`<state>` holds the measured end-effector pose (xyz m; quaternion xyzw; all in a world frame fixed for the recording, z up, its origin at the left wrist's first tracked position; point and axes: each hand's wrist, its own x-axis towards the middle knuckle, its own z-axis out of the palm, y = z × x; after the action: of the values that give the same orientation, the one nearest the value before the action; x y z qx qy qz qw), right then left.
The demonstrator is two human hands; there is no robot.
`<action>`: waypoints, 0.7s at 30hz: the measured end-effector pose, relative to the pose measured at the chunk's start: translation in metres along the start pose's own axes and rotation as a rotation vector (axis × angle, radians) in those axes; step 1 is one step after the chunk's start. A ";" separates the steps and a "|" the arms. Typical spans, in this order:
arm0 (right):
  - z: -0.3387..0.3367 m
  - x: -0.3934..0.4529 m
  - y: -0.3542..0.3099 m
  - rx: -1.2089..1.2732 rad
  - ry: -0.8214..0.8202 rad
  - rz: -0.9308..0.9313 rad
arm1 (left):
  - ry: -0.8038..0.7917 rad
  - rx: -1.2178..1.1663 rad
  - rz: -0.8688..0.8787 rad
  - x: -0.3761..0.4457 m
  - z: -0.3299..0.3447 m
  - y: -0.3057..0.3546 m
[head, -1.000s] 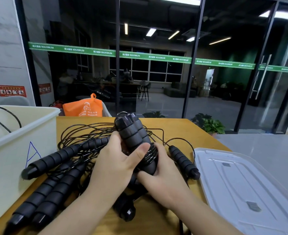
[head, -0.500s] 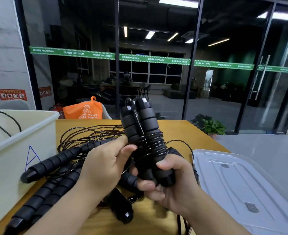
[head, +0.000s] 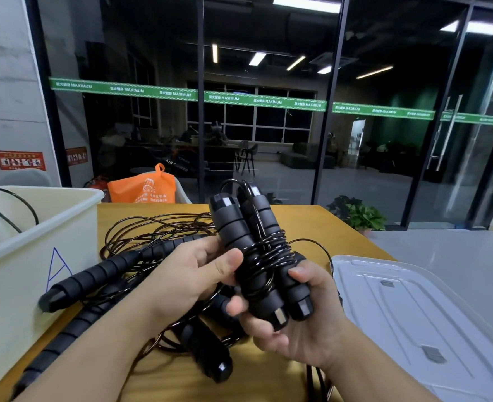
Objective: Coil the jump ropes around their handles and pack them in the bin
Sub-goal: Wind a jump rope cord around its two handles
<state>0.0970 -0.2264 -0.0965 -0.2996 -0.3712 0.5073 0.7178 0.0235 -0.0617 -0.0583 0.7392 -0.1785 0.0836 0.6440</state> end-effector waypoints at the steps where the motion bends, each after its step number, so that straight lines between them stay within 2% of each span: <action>1: 0.002 -0.001 -0.001 -0.019 0.036 -0.005 | 0.010 -0.013 0.000 0.000 -0.001 -0.001; 2: 0.006 -0.002 -0.002 -0.044 0.103 -0.024 | 0.027 -0.026 -0.005 0.001 -0.001 -0.002; 4: 0.011 -0.001 -0.005 -0.158 0.349 -0.127 | 0.137 0.036 0.028 0.005 -0.004 -0.008; 5: 0.011 0.000 -0.007 -0.290 0.491 -0.194 | 0.217 0.121 0.057 0.006 -0.004 -0.010; 7: 0.014 0.000 -0.010 -0.705 0.714 -0.308 | 0.365 0.240 0.086 0.009 -0.003 -0.015; 9: 0.018 -0.001 -0.007 -1.082 0.707 -0.332 | 0.460 0.271 0.083 0.011 -0.001 -0.017; 11: 0.019 0.001 0.000 -1.269 0.666 -0.278 | 0.519 0.314 0.064 0.010 0.002 -0.017; 13: 0.018 0.005 0.007 -1.395 0.712 -0.237 | 0.555 0.367 0.056 0.008 0.007 -0.017; 18: 0.019 0.006 0.007 -1.526 0.871 -0.276 | 0.546 0.479 0.100 0.007 0.018 -0.019; 21: 0.022 0.002 0.003 -1.450 0.857 -0.274 | 0.513 0.453 0.167 0.006 0.021 -0.017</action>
<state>0.0775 -0.2227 -0.0867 -0.8037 -0.3333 -0.1042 0.4818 0.0331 -0.0813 -0.0754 0.8011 -0.0476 0.3563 0.4786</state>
